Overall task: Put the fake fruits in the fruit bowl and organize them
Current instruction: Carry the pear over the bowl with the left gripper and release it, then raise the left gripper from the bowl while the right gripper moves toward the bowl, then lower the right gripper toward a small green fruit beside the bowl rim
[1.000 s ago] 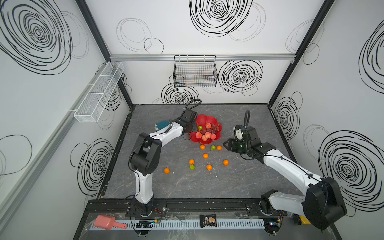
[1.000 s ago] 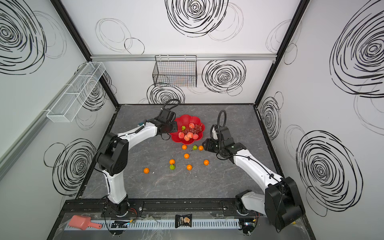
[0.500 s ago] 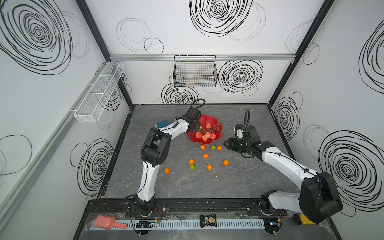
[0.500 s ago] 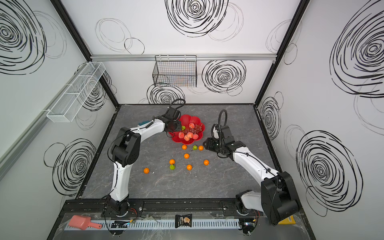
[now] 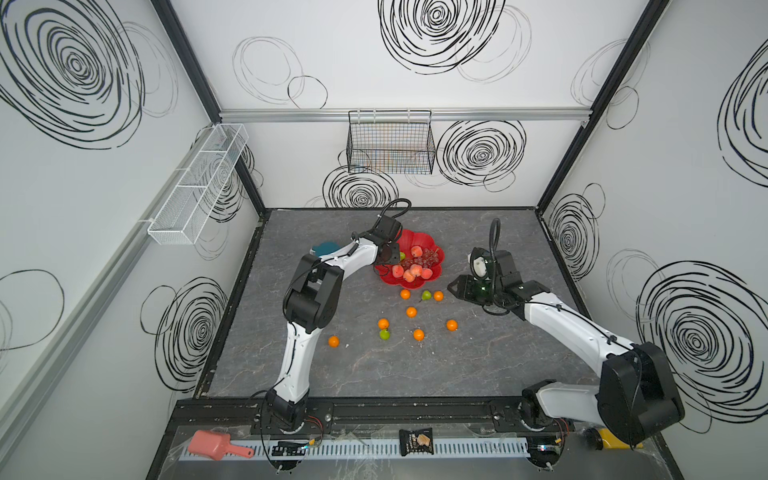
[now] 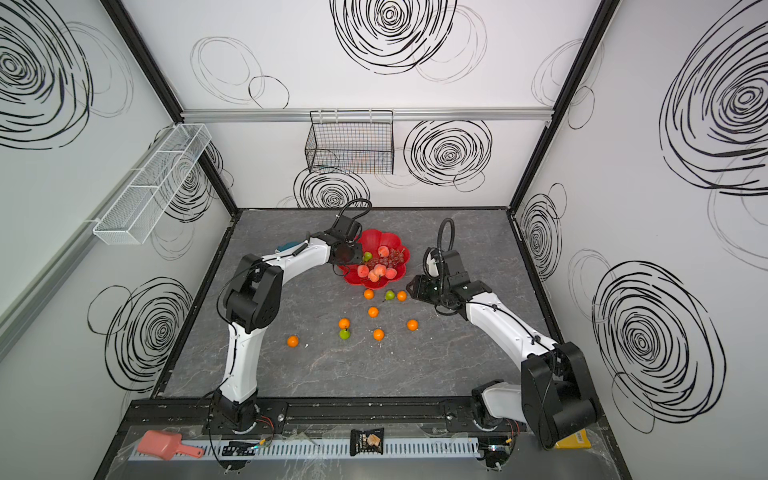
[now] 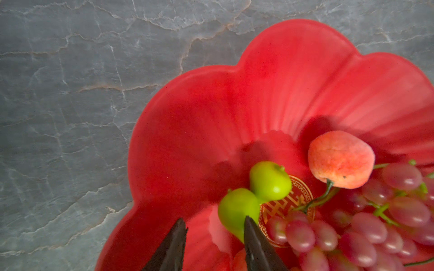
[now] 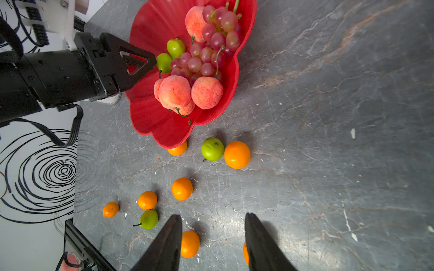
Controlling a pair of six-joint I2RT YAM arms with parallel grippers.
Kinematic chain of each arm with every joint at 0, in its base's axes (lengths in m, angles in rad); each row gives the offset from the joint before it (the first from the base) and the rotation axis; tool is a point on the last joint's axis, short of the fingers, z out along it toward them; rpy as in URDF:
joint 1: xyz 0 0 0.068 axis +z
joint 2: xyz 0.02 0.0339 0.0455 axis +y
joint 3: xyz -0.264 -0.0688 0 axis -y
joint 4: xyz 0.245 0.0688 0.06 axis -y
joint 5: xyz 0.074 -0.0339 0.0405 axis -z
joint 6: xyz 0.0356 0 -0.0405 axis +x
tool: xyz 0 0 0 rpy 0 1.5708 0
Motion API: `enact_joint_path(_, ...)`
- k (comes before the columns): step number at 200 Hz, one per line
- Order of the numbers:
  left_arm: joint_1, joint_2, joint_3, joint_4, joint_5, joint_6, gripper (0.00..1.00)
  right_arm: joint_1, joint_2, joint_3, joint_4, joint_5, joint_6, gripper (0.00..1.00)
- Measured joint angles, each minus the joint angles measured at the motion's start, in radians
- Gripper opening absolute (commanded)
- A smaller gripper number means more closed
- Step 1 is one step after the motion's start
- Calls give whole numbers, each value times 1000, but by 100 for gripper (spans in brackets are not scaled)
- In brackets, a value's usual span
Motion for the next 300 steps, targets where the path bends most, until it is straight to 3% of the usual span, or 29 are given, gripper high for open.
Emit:
enact_joint_path(46,-4,-100,-70,8,-1,1,46,0,-6,1,-2,8,2,48)
enact_joint_path(83,-7,-312,-274,82,5,-2,49,-2,16,7,10,21,18,48)
enact_joint_path(150,-39,-714,-665,252,51,-4,55,-37,314,207,34,30,52,44)
enact_joint_path(196,-40,-917,-869,317,80,-36,57,-41,476,322,40,25,64,42)
enact_joint_path(300,-4,-1044,-969,321,98,-66,56,-29,603,418,35,10,65,27)
